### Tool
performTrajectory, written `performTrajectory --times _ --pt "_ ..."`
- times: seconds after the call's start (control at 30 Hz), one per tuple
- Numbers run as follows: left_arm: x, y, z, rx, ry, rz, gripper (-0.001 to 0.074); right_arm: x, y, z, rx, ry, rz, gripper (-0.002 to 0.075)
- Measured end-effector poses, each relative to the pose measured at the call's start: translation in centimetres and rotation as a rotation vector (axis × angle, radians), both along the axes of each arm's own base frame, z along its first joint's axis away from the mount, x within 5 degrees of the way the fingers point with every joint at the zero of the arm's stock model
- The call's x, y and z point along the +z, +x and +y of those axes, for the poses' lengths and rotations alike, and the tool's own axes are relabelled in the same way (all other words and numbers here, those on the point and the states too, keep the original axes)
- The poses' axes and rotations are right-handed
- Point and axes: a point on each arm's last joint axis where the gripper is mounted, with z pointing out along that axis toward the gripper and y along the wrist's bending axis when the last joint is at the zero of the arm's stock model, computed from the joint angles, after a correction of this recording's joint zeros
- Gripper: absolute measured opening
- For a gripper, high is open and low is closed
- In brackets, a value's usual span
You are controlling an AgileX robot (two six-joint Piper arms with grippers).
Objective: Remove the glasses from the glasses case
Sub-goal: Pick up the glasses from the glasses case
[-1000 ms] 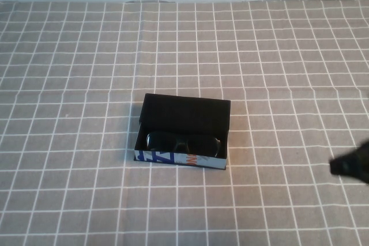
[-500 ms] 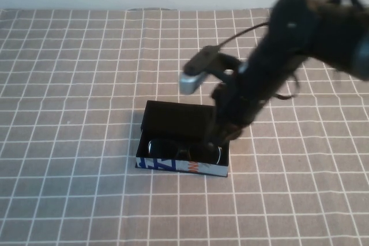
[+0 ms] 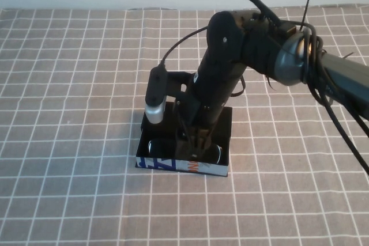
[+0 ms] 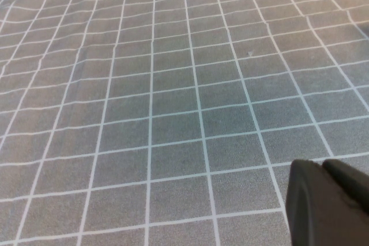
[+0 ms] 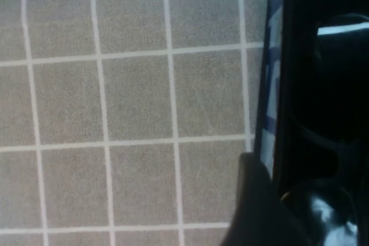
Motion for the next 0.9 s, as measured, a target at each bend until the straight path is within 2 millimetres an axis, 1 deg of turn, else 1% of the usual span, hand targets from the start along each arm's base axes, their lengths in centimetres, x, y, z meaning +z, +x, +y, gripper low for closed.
performTrajectory --times 0.17,0.33,0.43,0.6,0.9 --pt "0.0 0.0 0.0 0.000 0.000 0.000 -0.0005 -0.2 0.2 0.1 0.027 -0.007 -0.036 0.0335" --pt "0.0 0.0 0.0 0.000 0.000 0.000 -0.0004 -1.7 0.8 0.3 0.023 -0.024 -0.043 0.0335" --pt "0.0 0.0 0.0 0.000 0.000 0.000 -0.0005 -2.2 1.2 0.5 0.015 -0.020 -0.060 0.0335" --pt "0.0 0.0 0.0 0.000 0.000 0.000 -0.0004 -2.2 1.6 0.7 0.002 -0.004 -0.101 0.0335" --pt "0.0 0.0 0.0 0.000 0.000 0.000 -0.0004 -2.3 1.7 0.5 0.006 -0.019 -0.117 0.0321"
